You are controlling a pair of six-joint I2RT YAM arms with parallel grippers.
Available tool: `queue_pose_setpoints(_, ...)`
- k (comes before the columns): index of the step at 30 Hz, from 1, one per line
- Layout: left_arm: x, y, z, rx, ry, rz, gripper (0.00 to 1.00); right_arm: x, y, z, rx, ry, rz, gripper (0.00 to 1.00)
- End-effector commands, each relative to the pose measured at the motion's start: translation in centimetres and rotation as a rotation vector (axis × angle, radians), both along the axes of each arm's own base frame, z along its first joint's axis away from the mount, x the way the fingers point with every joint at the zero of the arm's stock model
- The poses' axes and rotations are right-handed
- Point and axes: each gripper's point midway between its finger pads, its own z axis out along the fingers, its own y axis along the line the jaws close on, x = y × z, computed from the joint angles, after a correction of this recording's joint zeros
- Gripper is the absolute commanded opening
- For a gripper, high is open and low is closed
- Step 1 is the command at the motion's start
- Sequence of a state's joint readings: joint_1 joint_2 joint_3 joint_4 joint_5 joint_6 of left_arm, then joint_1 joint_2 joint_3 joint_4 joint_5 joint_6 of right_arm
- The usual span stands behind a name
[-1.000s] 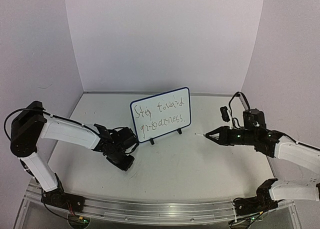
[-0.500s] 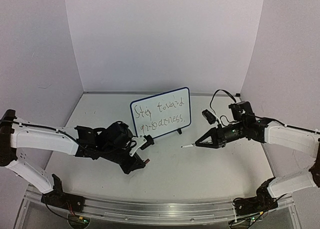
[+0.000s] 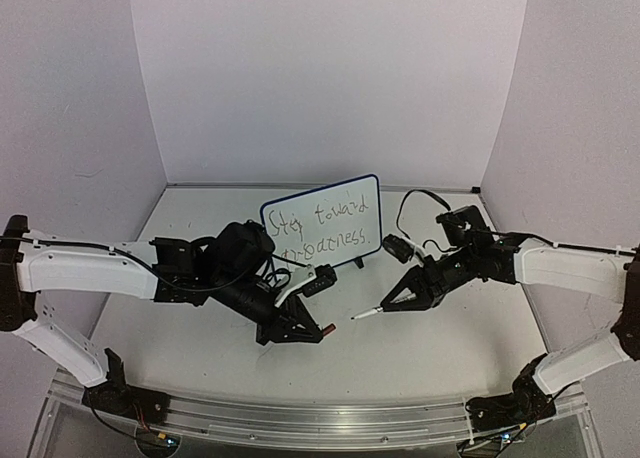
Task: Write a sentence on the whiteboard
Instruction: Insert the whiteboard marker without the cap into the pen cap.
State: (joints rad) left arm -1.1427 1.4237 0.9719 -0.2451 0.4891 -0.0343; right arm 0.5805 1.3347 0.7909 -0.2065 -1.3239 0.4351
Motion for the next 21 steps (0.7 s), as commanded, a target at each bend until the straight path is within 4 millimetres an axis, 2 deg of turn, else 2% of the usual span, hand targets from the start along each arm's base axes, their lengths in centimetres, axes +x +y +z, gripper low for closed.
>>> queue_pose_setpoints(1, -1.0, -0.9, 1.5, -0.033, -0.022, -0.108, 0.0, -0.5, 1.6, 0.7, 0.008, -0.026, 0.052, 0.0)
queue_pose_setpoints(21, -1.2, -1.1, 0.9, -0.012, -0.008, -0.128, 0.0, -0.9, 2.9, 0.4, -0.004, -0.029, 0.09, 0.0)
